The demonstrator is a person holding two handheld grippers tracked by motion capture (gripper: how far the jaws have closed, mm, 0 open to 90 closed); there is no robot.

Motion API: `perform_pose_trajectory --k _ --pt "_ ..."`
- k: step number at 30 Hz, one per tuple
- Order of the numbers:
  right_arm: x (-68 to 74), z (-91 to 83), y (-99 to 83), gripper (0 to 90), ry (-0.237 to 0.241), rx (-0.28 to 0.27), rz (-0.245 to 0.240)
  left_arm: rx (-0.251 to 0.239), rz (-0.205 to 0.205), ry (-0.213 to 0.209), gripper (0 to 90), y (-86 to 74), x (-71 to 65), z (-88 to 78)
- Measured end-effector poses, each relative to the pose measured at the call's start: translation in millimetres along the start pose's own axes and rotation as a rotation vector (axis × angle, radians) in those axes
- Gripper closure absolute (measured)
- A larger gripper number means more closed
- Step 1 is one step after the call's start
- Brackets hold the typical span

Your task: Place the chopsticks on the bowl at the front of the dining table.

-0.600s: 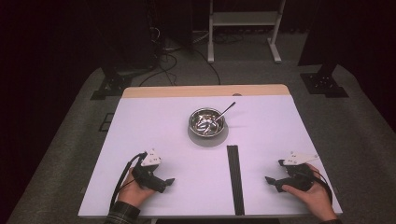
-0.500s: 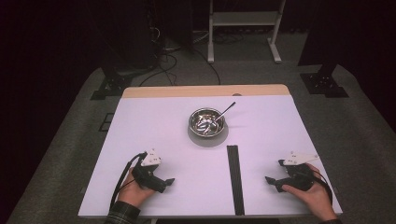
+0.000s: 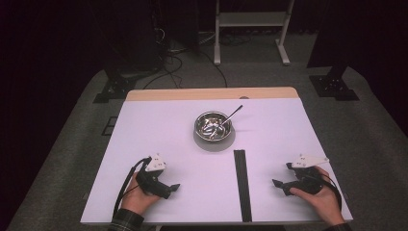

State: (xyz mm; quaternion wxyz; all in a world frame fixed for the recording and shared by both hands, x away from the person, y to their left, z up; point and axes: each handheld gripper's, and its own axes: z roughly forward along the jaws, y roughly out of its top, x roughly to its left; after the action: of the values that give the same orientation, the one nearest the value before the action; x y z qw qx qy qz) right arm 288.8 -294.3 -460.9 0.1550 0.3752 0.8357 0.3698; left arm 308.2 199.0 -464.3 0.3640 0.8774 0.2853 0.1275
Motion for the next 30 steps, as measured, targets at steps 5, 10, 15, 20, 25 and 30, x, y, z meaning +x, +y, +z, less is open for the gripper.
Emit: perform_pose_trajectory --k 5,10,15,20,25,30 --pt "-0.2 -1.6 2.8 12.2 0.001 -0.018 0.005 0.0 0.0 0.0 0.0 0.0 0.0 0.0" --pt "-1.3 -1.0 7.2 12.2 -0.002 -0.025 0.009 0.001 0.0 0.0 0.0 0.2 0.1 0.0" --pt "-1.7 0.5 12.1 12.2 0.0 -0.029 0.009 0.001 -0.002 -0.001 0.0 0.2 0.1 0.1" --pt "-1.8 2.1 18.0 12.2 -0.004 -0.04 0.002 0.0 -0.005 -0.003 0.0 0.2 0.5 0.3" --pt "-3.3 4.4 23.4 12.2 -0.003 -0.037 0.006 -0.001 -0.004 -0.003 0.0 0.0 0.4 0.2" --pt "-3.9 6.1 27.4 12.2 0.001 -0.04 0.008 0.0 -0.002 -0.002 0.0 0.0 0.3 0.1"
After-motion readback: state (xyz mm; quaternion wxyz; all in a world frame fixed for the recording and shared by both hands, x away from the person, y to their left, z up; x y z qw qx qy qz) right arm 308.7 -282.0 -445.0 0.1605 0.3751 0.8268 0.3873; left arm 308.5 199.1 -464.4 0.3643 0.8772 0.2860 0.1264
